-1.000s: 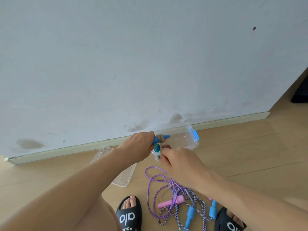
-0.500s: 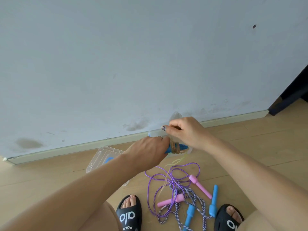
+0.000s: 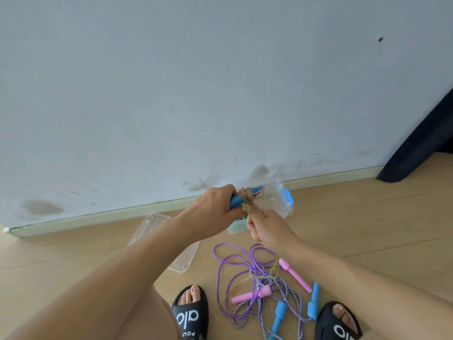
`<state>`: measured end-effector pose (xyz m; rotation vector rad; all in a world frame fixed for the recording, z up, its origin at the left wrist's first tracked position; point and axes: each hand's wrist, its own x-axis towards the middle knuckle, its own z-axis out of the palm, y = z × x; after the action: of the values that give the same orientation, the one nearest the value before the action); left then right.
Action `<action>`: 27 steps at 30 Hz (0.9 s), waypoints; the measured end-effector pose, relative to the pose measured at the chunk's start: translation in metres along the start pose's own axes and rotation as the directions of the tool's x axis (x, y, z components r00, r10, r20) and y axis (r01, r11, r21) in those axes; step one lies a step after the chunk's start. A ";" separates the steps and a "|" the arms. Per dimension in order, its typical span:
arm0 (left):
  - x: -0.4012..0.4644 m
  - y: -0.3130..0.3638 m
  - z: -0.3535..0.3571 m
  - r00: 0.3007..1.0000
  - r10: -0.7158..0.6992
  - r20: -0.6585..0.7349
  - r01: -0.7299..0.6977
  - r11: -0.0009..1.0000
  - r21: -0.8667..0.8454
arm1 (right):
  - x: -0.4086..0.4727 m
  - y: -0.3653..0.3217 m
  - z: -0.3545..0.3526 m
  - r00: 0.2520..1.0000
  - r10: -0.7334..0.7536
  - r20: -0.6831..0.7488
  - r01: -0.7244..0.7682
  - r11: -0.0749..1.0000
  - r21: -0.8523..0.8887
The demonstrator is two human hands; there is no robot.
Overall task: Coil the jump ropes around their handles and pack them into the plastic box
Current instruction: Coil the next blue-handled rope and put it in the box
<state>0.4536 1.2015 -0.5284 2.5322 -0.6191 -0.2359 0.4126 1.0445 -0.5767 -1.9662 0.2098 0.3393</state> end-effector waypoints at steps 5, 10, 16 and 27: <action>0.011 -0.025 0.003 0.997 -0.045 0.056 0.033 0.979 0.202 | -0.030 0.000 0.005 0.986 -0.165 0.041 0.167 0.895 -0.413; 0.007 -0.022 0.008 0.980 -0.018 0.200 -0.081 0.877 0.475 | -0.041 -0.027 -0.001 0.876 -0.470 0.109 0.392 0.563 -0.727; -0.001 -0.003 0.018 0.967 0.113 0.227 -0.236 0.729 0.643 | -0.025 -0.060 -0.036 0.834 -0.552 0.014 0.393 0.575 -0.717; -0.010 0.011 0.012 0.935 0.339 0.103 -0.353 0.863 0.360 | 0.038 -0.005 -0.045 0.965 -0.194 0.178 0.220 0.966 -0.139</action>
<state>0.4371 1.1931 -0.5323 2.7111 -1.2211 -0.0330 0.4563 1.0054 -0.5672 -2.0820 -0.1325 0.3867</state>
